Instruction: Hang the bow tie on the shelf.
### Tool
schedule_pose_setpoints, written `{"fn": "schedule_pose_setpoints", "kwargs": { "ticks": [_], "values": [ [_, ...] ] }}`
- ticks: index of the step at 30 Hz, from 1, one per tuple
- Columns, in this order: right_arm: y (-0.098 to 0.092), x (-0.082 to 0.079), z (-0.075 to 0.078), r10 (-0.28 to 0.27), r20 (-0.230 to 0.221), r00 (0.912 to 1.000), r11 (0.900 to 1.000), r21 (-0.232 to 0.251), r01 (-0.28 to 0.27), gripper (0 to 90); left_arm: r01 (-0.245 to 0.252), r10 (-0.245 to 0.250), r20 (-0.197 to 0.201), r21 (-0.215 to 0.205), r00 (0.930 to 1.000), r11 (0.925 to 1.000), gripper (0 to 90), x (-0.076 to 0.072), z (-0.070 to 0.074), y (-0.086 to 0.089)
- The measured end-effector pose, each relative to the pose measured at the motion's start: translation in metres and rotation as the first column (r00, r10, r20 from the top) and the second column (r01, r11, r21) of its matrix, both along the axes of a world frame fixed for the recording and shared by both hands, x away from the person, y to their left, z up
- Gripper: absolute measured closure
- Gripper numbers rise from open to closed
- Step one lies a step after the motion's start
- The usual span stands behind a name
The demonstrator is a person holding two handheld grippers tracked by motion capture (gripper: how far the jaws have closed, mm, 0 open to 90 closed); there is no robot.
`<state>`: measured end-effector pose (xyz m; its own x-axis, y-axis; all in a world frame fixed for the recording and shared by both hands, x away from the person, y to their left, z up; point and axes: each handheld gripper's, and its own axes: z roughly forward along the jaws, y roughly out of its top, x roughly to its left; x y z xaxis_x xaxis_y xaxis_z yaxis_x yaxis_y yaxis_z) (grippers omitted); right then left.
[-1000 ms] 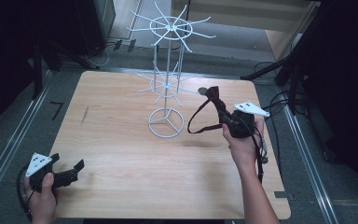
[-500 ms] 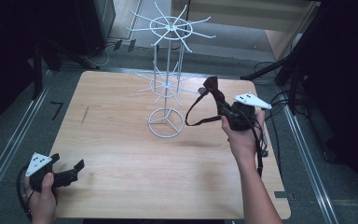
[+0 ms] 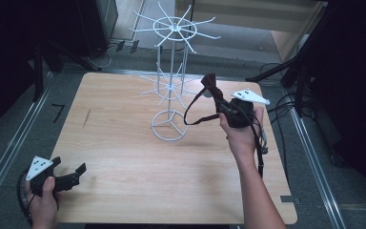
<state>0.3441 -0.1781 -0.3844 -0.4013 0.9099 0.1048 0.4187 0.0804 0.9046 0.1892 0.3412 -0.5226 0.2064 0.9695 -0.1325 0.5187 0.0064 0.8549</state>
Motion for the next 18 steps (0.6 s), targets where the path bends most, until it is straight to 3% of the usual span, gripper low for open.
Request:
{"fn": "schedule_pose_setpoints", "kwargs": {
  "ticks": [18],
  "values": [
    [0.034, 0.025, -0.028, 0.027, -0.060, 0.9978, 1.000, 0.004, -0.027, 86.3, 0.001, -0.001, -0.002, -0.005, 1.0000, 1.0000, 1.5, 0.000, 0.000, 0.000]
  ]
}}
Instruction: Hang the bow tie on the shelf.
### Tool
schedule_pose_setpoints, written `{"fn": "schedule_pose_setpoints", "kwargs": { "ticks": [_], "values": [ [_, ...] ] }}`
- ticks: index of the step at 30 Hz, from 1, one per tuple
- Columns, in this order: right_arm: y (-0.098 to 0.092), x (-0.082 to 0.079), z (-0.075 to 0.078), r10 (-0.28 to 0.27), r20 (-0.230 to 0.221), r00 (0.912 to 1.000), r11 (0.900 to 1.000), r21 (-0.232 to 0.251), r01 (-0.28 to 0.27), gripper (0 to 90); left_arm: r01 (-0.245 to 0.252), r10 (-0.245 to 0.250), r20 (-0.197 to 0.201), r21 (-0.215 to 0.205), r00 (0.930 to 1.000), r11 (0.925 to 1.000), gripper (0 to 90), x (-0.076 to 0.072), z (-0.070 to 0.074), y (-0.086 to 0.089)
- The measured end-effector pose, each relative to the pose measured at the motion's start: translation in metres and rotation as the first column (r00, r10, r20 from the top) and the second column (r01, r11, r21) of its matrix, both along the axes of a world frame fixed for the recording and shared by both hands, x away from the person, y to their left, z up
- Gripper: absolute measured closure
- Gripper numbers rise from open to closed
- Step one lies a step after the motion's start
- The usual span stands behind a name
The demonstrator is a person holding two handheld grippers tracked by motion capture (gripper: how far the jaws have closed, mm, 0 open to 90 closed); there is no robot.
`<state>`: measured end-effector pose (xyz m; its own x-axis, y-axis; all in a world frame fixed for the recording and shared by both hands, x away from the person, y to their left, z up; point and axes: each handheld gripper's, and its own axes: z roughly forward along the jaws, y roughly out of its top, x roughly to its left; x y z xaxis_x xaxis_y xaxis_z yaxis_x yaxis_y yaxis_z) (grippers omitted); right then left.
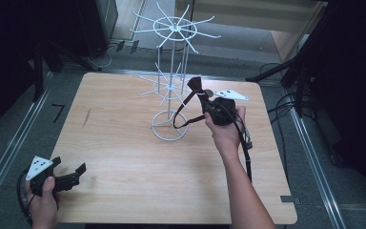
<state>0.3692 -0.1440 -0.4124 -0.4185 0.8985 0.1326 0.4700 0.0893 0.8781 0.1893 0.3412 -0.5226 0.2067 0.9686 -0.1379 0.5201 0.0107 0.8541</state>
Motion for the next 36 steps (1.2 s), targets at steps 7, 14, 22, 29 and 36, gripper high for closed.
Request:
{"fn": "schedule_pose_setpoints", "kwargs": {
  "ticks": [7, 14, 22, 29, 36],
  "values": [
    [0.012, 0.006, -0.008, -0.005, -0.010, 0.9999, 1.000, 0.012, 0.005, 86.3, -0.004, 0.004, 0.002, -0.005, 1.0000, 1.0000, 1.5, 0.000, 0.000, 0.001],
    [0.021, 0.009, -0.014, -0.006, -0.021, 0.9998, 1.000, 0.027, 0.006, 86.3, -0.001, 0.001, 0.002, -0.003, 1.0000, 1.0000, 1.5, 0.000, 0.000, 0.000],
    [0.029, 0.012, -0.026, 0.009, -0.039, 0.9992, 1.000, 0.022, -0.008, 86.2, -0.002, 0.002, 0.002, -0.004, 1.0000, 1.0000, 1.5, 0.000, 0.000, 0.000],
    [0.040, 0.011, -0.039, 0.024, -0.059, 0.9980, 1.000, -0.009, -0.024, 85.8, -0.003, 0.003, 0.003, -0.005, 1.0000, 1.0000, 1.5, 0.000, 0.000, 0.000],
    [0.039, 0.010, -0.048, 0.019, -0.069, 0.9974, 1.000, 0.019, -0.017, 77.8, -0.002, 0.002, 0.002, -0.003, 1.0000, 1.0000, 1.5, 0.000, 0.000, 0.000]
  ]
}}
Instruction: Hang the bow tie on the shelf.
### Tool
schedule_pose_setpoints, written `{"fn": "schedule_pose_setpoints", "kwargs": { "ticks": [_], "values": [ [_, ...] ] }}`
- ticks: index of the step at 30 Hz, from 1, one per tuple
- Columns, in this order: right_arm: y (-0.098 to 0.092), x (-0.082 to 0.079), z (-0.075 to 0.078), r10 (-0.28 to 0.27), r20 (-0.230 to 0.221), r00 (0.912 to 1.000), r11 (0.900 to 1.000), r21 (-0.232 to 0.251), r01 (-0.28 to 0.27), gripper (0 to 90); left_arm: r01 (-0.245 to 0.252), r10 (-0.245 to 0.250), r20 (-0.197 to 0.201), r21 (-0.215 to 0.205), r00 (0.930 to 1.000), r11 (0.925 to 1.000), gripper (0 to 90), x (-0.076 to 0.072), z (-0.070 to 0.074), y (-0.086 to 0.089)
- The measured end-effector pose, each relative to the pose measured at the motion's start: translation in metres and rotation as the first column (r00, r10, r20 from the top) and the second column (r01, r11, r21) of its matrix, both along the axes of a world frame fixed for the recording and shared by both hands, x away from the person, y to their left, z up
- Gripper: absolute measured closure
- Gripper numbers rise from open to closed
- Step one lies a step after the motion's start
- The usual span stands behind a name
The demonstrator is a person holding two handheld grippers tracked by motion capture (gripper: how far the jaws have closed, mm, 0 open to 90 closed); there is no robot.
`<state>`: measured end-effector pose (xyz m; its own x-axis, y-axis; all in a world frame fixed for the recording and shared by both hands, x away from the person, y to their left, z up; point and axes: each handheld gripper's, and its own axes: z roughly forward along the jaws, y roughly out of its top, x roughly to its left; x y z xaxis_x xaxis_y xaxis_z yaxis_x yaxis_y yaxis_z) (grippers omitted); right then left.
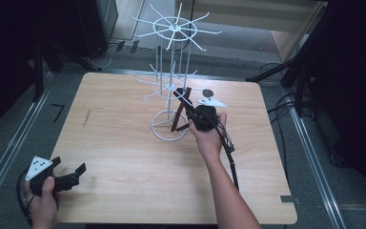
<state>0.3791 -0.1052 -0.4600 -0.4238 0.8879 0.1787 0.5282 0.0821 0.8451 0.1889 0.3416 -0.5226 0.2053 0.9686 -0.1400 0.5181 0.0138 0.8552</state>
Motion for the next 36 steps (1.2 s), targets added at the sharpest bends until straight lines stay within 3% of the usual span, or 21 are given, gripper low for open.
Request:
{"fn": "schedule_pose_setpoints", "kwargs": {
  "ticks": [5, 13, 17, 26, 36],
  "values": [
    [-0.005, -0.002, 0.001, 0.014, 0.003, 0.9999, 1.000, 0.024, -0.014, 71.4, 0.001, -0.001, -0.001, 0.000, 1.0000, 1.0000, 1.5, 0.000, 0.000, 0.000],
    [-0.016, -0.011, 0.011, 0.013, 0.043, 0.9990, 0.999, 0.033, -0.015, 47.3, 0.000, 0.000, -0.001, 0.001, 1.0000, 1.0000, 1.5, 0.000, 0.000, -0.001],
    [-0.025, -0.015, 0.017, 0.007, 0.048, 0.9988, 0.999, 0.045, -0.009, 40.0, 0.000, 0.000, -0.001, 0.001, 1.0000, 1.0000, 1.5, 0.000, 0.000, 0.000],
    [-0.047, -0.028, 0.023, 0.002, 0.068, 0.9977, 0.999, 0.042, -0.005, 35.4, -0.001, 0.001, 0.000, 0.001, 1.0000, 1.0000, 1.5, 0.000, 0.000, -0.001],
    [-0.088, -0.043, 0.018, -0.069, 0.071, 0.9951, 0.996, 0.054, 0.065, 35.3, -0.001, 0.001, 0.000, 0.003, 1.0000, 1.0000, 1.5, 0.000, 0.000, -0.001]
  ]
}}
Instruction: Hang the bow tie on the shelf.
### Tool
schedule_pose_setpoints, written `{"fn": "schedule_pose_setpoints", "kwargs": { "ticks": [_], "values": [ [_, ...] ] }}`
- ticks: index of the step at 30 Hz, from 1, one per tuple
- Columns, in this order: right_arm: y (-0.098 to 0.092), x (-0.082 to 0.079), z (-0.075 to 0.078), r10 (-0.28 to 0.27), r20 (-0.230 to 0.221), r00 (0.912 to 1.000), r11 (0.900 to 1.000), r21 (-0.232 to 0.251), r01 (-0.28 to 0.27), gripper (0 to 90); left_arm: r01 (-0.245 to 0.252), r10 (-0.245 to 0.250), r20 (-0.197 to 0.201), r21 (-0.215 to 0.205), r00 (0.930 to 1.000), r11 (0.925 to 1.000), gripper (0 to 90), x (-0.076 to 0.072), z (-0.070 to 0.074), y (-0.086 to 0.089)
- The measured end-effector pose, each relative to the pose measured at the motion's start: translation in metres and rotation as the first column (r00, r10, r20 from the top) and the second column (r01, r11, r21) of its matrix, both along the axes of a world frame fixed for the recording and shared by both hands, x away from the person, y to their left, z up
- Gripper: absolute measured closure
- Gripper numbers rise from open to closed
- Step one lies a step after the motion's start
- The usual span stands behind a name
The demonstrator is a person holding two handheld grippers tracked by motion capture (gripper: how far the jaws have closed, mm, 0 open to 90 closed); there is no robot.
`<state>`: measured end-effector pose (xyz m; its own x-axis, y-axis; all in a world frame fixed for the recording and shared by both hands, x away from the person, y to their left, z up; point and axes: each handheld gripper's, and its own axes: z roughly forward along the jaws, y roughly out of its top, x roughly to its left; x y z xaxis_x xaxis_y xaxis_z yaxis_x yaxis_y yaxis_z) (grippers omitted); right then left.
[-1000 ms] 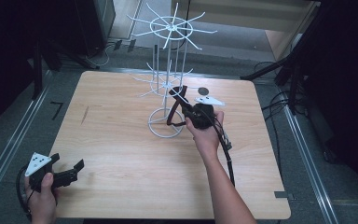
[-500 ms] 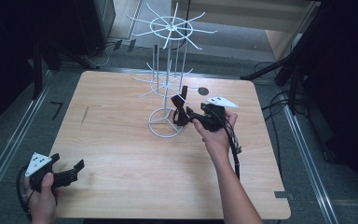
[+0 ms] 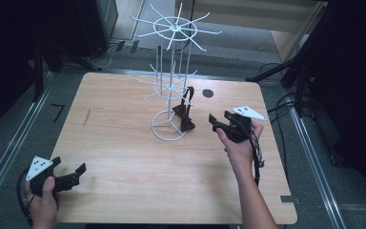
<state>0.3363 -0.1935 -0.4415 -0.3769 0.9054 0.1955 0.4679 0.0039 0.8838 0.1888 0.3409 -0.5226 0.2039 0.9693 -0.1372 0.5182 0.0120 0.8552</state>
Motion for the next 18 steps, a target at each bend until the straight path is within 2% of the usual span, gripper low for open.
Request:
{"fn": "schedule_pose_setpoints", "kwargs": {
  "ticks": [12, 18],
  "values": [
    [-0.056, -0.017, -0.011, -0.101, -0.006, 0.9949, 0.995, -0.002, 0.101, 35.3, 0.000, 0.000, 0.001, 0.001, 1.0000, 1.0000, 1.5, 0.000, 0.000, 0.000],
    [-0.074, -0.025, -0.016, -0.133, -0.012, 0.9911, 0.991, -0.002, 0.133, 35.3, 0.000, 0.000, 0.001, 0.002, 1.0000, 1.0000, 1.5, 0.000, 0.000, 0.000]
  ]
}}
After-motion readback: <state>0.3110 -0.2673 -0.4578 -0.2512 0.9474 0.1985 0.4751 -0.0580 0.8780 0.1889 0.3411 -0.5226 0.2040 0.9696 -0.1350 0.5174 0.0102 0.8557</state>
